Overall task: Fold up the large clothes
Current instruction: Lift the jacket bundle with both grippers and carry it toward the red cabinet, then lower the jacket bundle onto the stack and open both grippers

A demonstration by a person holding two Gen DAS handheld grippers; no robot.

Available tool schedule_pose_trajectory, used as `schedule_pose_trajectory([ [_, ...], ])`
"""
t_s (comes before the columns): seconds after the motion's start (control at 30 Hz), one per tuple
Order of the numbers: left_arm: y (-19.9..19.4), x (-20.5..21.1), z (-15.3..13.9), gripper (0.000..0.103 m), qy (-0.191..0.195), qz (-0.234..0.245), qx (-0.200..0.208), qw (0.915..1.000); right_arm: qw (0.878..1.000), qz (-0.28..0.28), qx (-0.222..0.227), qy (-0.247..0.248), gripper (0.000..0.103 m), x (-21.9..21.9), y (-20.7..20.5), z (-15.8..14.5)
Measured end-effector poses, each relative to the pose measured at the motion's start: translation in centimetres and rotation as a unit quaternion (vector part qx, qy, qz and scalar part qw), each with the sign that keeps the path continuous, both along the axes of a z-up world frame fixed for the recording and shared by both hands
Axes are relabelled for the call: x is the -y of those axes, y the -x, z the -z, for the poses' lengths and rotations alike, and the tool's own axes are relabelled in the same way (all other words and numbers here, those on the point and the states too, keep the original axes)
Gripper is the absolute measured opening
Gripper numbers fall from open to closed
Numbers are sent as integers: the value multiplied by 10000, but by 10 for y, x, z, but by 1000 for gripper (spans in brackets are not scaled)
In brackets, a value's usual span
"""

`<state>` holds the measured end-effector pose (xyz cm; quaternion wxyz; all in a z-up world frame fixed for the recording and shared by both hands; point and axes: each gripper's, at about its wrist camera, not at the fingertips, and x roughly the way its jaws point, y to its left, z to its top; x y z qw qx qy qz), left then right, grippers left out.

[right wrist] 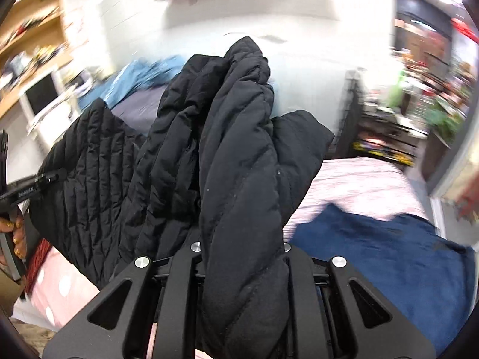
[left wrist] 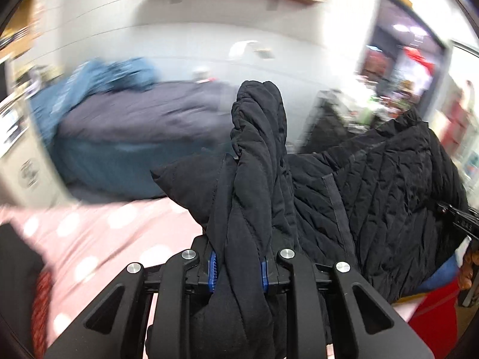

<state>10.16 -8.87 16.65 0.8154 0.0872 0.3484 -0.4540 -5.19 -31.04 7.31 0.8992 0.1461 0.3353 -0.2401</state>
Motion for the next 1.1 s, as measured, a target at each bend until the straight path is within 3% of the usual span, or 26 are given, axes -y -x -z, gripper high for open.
schedule_pose_trajectory([
  [0.13, 42, 84, -12, 19, 227, 967, -142, 9950, 9951, 975, 115, 98, 15, 58, 93, -28],
  [0.27, 94, 170, -8, 20, 292, 1868, -445, 9810, 9823, 1862, 18, 186, 15, 110, 179, -42],
  [0.37, 135, 225, 9, 20, 135, 2401, -754, 9677, 9700, 2424, -138, 82, 15, 142, 231, -39],
  [0.47, 172, 269, 46, 21, -247, 2725, -1266, 9535, 9501, 3094, -188, -360, 15, 182, 295, -19],
  [0.53, 182, 283, 70, 22, -506, 2731, -1473, 9493, 9299, 3564, -33, -913, 17, 208, 333, 10],
  [0.63, 186, 297, 102, 28, -893, 2518, -1464, 9525, 8883, 4123, 343, -1992, 20, 236, 382, 69],
  [0.67, 183, 300, 110, 29, -945, 2463, -1587, 9514, 8825, 4181, 357, -2125, 23, 240, 387, 86],
  [0.73, 175, 306, 119, 38, -1044, 2400, -1724, 9496, 8743, 4281, 363, -2259, 40, 246, 392, 111],
  [0.77, 173, 307, 123, 40, -1104, 2397, -1743, 9487, 8679, 4376, 406, -2317, 43, 250, 395, 121],
  [0.83, 156, 306, 129, 53, -1184, 2312, -1764, 9494, 8569, 4559, 421, -2370, 64, 252, 398, 138],
  [0.87, 151, 304, 131, 57, -1196, 2276, -1768, 9501, 8516, 4661, 438, -2359, 66, 255, 400, 145],
  [0.93, 147, 305, 133, 77, -1258, 2127, -1703, 9539, 8453, 4821, 356, -2276, 85, 260, 406, 155],
  [1.0, 147, 300, 132, 86, -1310, 1974, -1654, 9573, 8390, 4994, 233, -2145, 92, 258, 407, 155],
  [1.1, 140, 294, 123, 91, -1332, 1880, -1536, 9609, 8383, 5042, 146, -2068, 94, 255, 403, 150],
])
